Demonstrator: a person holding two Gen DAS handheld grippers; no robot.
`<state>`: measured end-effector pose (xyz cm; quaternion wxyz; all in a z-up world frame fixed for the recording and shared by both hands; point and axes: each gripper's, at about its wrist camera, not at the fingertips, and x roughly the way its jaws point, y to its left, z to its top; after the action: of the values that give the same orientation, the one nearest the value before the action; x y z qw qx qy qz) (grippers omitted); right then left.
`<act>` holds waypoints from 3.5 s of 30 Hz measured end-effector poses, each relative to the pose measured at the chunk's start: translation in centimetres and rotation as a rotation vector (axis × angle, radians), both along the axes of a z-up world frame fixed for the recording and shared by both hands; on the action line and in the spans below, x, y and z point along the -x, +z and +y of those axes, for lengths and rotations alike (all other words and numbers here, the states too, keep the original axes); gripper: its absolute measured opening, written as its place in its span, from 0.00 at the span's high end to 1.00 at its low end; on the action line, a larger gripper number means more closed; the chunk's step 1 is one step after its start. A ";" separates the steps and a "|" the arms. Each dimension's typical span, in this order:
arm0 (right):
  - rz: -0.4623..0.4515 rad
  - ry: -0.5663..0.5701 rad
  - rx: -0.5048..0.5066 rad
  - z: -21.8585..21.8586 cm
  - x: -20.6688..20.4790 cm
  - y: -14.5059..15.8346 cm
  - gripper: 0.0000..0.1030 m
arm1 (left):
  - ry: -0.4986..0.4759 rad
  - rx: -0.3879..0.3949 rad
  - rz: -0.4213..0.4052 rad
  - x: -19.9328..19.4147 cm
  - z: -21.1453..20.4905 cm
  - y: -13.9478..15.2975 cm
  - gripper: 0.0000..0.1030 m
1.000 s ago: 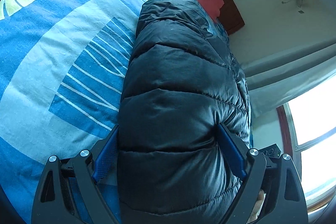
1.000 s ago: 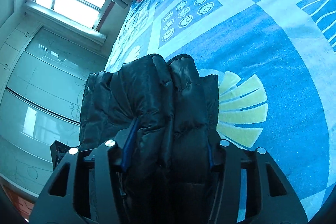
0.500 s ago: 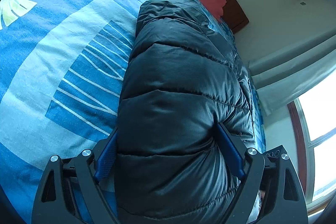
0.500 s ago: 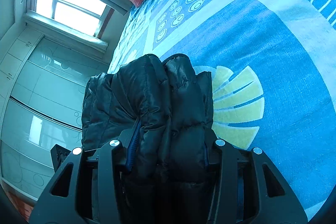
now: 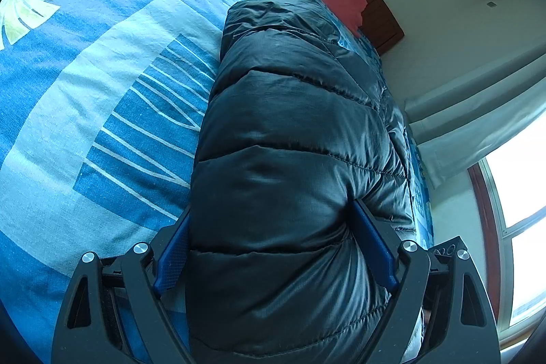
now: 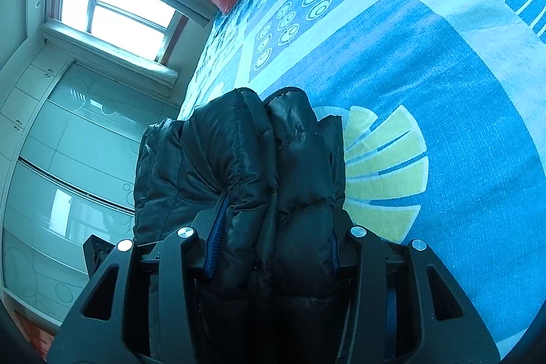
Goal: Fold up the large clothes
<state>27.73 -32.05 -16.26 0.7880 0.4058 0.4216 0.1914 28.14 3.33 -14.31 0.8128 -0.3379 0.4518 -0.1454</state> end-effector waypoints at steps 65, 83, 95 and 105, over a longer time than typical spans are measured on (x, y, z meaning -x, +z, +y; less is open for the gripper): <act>-0.172 -0.211 0.692 4.0 21.9 11.9 0.19 | 0.124 -0.584 -0.226 19.2 -2.9 9.5 0.14; -0.289 -0.156 0.784 8.4 26.1 15.7 0.15 | 0.109 -0.664 -0.314 23.4 -6.0 12.9 0.14; -0.303 -0.155 0.798 8.3 27.3 15.9 0.14 | 0.099 -0.678 -0.335 24.8 -7.1 13.3 0.14; -0.310 -0.153 0.798 8.5 27.7 16.1 0.14 | 0.106 -0.674 -0.334 25.4 -7.2 13.3 0.14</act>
<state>0.05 -23.57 -0.17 0.9491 0.0661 0.3077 0.0132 2.74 -3.91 -1.01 0.9471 -0.0459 0.3176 0.0006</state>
